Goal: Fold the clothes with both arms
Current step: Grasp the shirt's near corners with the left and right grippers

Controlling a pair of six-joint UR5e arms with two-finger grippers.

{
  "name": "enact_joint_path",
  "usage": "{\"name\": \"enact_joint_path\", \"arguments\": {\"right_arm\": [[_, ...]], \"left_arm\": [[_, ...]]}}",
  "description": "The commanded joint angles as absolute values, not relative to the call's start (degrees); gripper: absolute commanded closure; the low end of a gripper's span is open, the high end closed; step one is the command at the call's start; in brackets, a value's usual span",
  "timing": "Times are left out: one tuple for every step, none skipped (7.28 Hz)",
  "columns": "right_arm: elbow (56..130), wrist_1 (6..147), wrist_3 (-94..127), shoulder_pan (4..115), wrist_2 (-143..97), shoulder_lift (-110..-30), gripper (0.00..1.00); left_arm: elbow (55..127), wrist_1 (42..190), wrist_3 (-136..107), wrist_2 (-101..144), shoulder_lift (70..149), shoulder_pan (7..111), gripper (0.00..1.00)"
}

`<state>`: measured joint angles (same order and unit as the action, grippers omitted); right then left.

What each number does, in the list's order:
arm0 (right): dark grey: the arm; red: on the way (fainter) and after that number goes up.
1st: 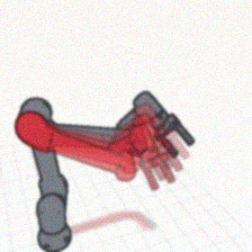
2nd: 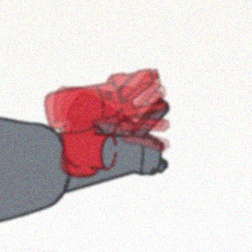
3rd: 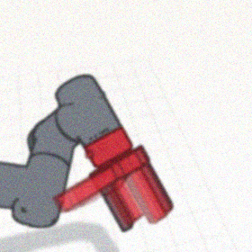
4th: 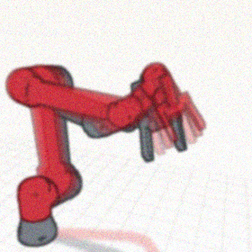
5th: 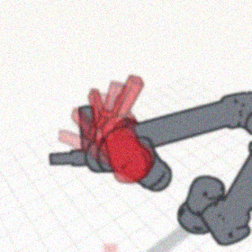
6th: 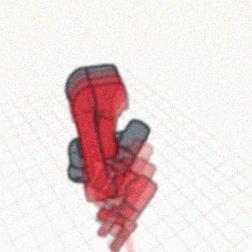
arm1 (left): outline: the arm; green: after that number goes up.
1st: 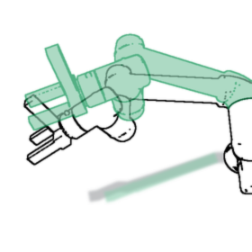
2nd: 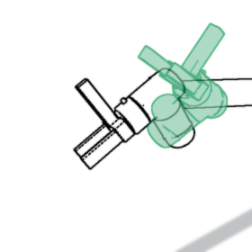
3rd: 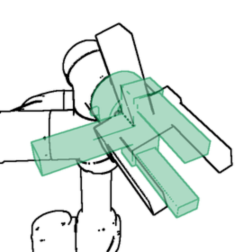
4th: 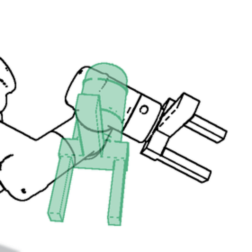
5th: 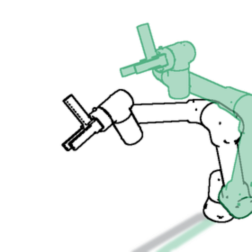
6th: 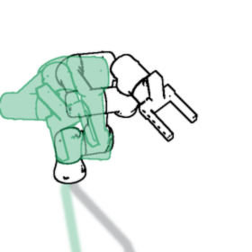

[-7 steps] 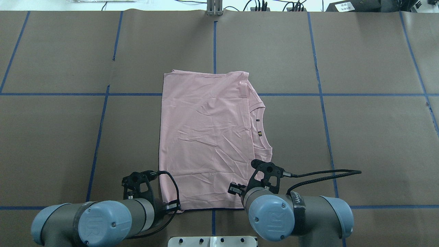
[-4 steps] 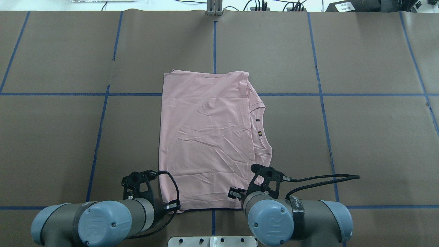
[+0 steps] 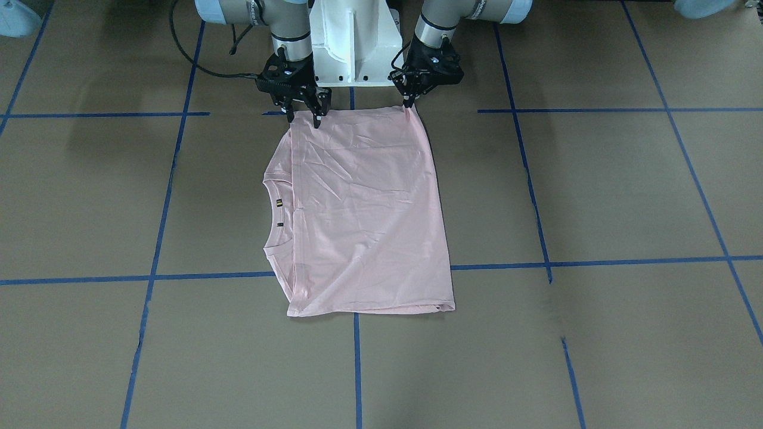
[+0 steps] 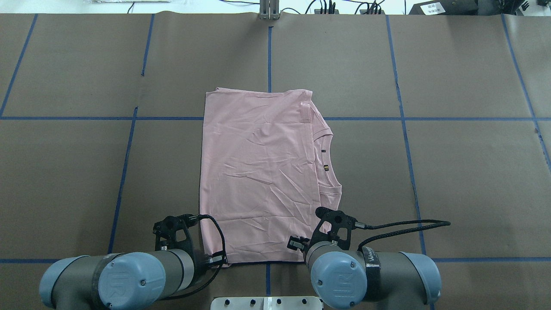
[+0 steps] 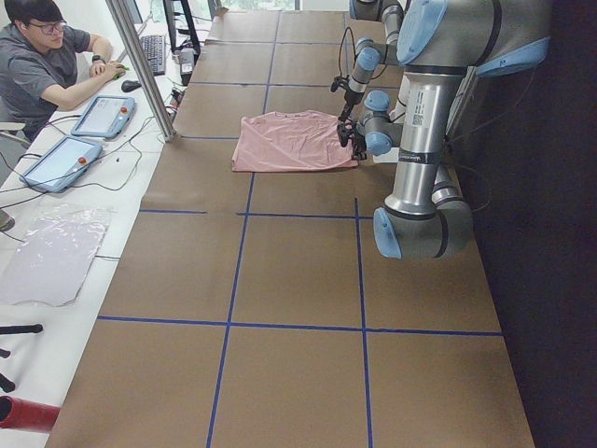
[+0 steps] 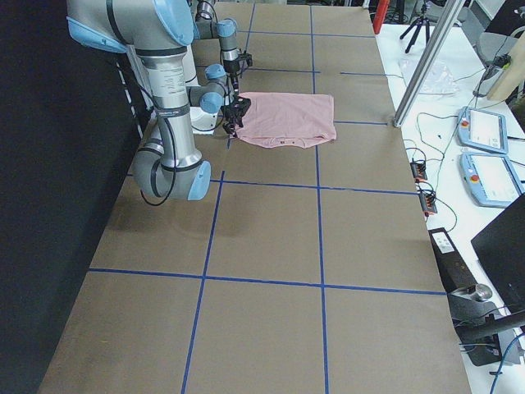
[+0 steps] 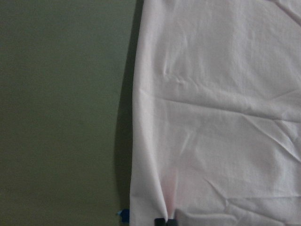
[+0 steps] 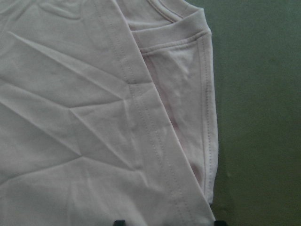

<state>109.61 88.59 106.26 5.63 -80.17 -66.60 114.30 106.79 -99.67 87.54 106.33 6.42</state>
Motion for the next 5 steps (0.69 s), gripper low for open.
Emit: {"name": "enact_joint_path", "arguments": {"right_arm": [[109.51,88.68,106.96,5.62,-80.16,-66.62,0.46],[109.42,88.59,108.09,5.45,-80.07,-66.53,0.71],[109.08,88.59,108.98,5.36,-79.98,-66.62,0.88],[108.99,88.59,109.77,5.27,-79.98,-66.53,1.00],[108.98,88.59,111.08,5.27,-79.89,-66.45,1.00]], "left_arm": [[114.35,106.79,-99.67,87.54,106.35,6.42,1.00],[114.35,106.79,-99.67,87.54,106.35,6.42,1.00],[114.35,106.79,-99.67,87.54,106.35,6.42,1.00],[114.35,106.79,-99.67,87.45,106.35,6.42,1.00],[114.35,106.79,-99.67,87.54,106.35,6.42,1.00]]}}
